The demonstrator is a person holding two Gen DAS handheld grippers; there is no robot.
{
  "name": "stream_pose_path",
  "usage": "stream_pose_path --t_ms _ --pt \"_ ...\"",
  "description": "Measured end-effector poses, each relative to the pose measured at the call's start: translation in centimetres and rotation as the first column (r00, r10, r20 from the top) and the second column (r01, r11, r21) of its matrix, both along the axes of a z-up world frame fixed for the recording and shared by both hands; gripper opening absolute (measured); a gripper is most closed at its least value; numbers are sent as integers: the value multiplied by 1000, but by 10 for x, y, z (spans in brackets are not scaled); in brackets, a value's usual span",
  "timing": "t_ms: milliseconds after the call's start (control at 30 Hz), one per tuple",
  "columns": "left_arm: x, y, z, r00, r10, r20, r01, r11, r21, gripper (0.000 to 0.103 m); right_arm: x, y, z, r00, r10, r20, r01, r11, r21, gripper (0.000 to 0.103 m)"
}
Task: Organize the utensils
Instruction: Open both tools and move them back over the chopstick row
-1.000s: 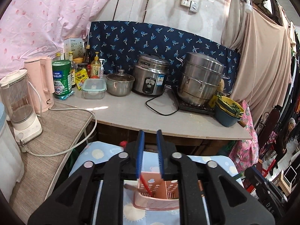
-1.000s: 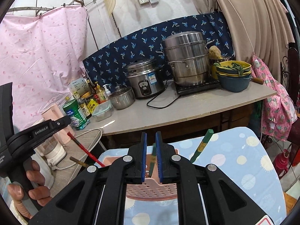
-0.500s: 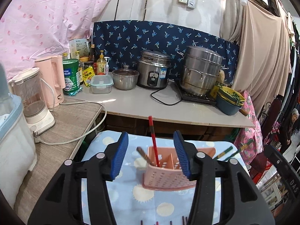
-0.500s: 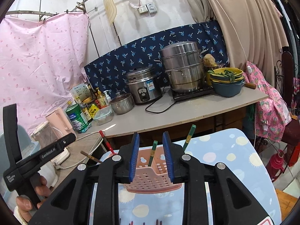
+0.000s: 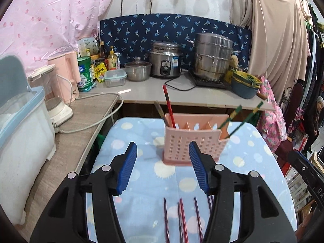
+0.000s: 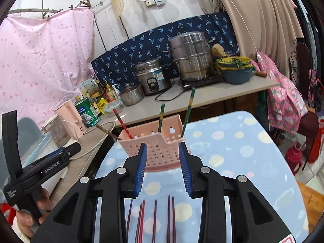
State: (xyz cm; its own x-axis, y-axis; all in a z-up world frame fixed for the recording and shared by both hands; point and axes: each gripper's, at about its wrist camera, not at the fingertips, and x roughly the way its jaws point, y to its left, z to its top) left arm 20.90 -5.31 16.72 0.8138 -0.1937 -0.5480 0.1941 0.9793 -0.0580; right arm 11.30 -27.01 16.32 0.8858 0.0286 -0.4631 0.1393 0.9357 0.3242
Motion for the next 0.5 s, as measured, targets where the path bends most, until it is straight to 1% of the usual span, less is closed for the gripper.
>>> stream_pose_path --t_ms 167,333,400,500 --pt "-25 3 -16 999 -5 -36 5 1000 9 51 -22 8 -16 1000 11 -28 -10 1000 15 32" --pt "-44 11 -37 996 -2 -84 4 1000 16 51 -43 19 -33 997 24 -71 -25 1000 -18 32" --pt "-52 16 -48 994 1 -112 0 1000 13 51 -49 23 -42 995 28 -95 -31 999 -29 32" --pt "-61 22 -69 984 -11 -177 12 1000 3 51 -59 27 -60 990 34 -138 -40 998 -42 32"
